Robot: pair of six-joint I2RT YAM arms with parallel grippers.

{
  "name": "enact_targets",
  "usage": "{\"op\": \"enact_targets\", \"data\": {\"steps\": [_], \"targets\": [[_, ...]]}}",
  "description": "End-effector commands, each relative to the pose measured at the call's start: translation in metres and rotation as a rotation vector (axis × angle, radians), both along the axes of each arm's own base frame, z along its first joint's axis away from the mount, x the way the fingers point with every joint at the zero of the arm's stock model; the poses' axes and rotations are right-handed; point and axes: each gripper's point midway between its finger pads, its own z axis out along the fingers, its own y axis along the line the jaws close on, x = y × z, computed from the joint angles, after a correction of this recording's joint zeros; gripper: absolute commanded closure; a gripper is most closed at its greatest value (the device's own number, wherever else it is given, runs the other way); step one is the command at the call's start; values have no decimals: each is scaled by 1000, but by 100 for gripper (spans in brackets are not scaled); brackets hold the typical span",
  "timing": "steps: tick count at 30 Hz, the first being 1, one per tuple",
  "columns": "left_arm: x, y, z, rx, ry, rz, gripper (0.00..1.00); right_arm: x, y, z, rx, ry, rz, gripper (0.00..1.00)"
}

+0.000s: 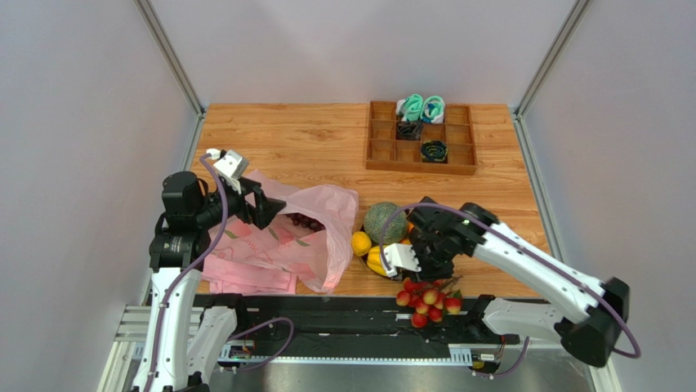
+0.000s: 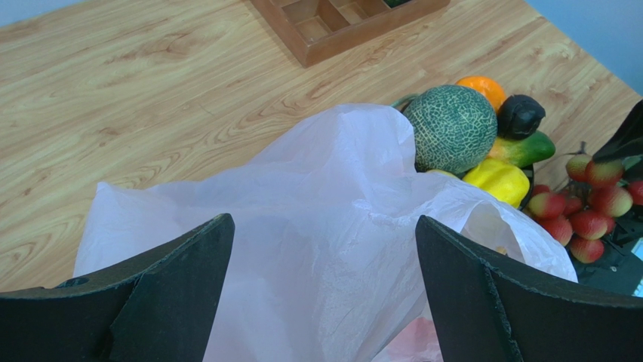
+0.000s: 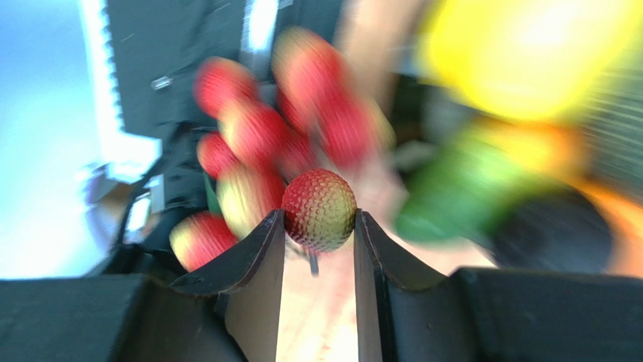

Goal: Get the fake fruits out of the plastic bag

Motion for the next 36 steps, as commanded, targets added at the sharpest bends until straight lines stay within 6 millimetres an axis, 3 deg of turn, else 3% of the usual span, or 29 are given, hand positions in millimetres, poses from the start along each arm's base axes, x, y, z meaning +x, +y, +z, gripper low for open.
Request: {"op": "enact_targets", "data": {"steps": [1,4,10,14,17,18,19,21,22,23,25,26,28,29,30,31,32,36], "targets": [[4,-3,26,-18,-70,-27,1,-23,-48,70,-8,-109,-33,100],[9,-7,33,-45,-67,-39,1,-14,-48,91,60,-217,-27,100],[22,-9,47,-53,-62,-61,1,12,-33,151,224,-420,-74,100],[39,-9,47,-57,-20,-65,1,46,-13,189,349,-587,-170,100],[51,-10,51,-80,23,-55,2,63,0,199,404,-634,-224,100],[55,-8,60,-77,13,-42,2,66,0,197,405,-635,-250,100],[58,-8,62,-80,24,-39,2,67,-2,182,377,-613,-265,100],[64,-7,64,-73,40,-33,2,68,-10,159,350,-598,-330,86],[66,-6,63,-68,44,-30,2,66,-17,124,283,-553,-346,75],[69,-6,59,-56,60,-36,2,72,-24,110,257,-582,-375,62],[73,-4,60,-26,41,-44,2,70,-46,72,206,-576,-417,47],[77,-1,53,0,51,-39,2,69,-44,64,234,-553,-419,45],[81,2,52,31,49,-37,2,73,-66,46,189,-524,-507,42],[84,5,47,50,61,-33,2,66,-69,35,186,-452,-524,41],[85,5,46,56,60,-37,2,66,-85,29,156,-407,-603,40],[86,5,44,61,62,-39,2,63,-83,21,161,-317,-586,39],[87,5,41,62,61,-46,2,54,-89,20,140,-238,-601,39],[87,3,36,41,51,-43,2,53,-108,26,113,-26,-667,41]]}}
